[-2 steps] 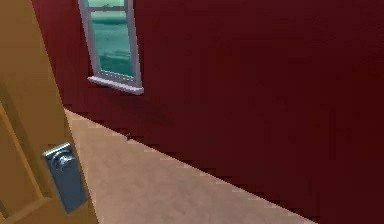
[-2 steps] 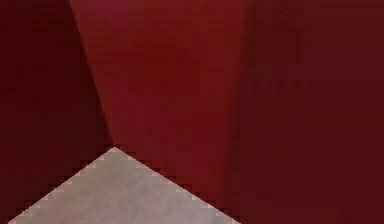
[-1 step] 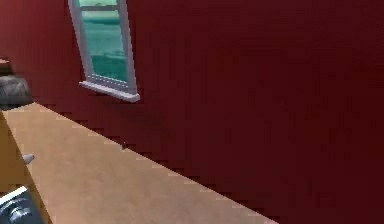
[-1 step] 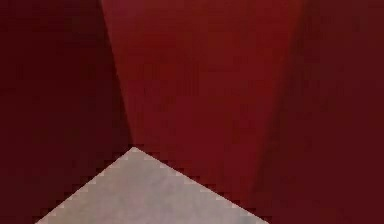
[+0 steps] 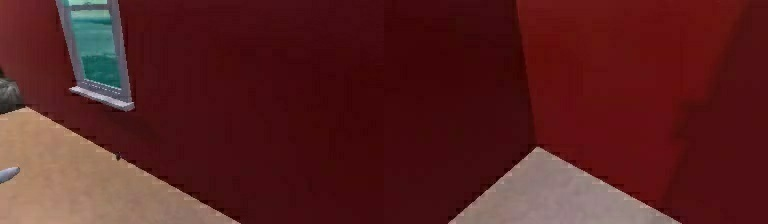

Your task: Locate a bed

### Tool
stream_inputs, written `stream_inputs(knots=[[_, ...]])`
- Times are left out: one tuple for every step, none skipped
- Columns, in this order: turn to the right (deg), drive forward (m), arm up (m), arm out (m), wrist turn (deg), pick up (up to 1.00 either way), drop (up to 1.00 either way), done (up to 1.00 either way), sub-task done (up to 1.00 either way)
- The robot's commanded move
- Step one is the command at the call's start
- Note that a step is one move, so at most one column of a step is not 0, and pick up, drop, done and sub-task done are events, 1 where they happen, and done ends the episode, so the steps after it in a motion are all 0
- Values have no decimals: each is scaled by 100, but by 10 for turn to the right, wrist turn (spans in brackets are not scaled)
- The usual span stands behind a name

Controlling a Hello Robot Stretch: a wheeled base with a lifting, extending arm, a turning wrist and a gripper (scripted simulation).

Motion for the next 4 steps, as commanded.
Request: stream_inputs(knots=[[330, 0, 0, 0, 0, 0, 0, 0, 0], [0, 20, 0, 0, 0, 0, 0, 0, 0], [-390, 0, 0, 0, 0, 0, 0, 0, 0], [0, 35, 0, 0, 0, 0, 0, 0, 0]])
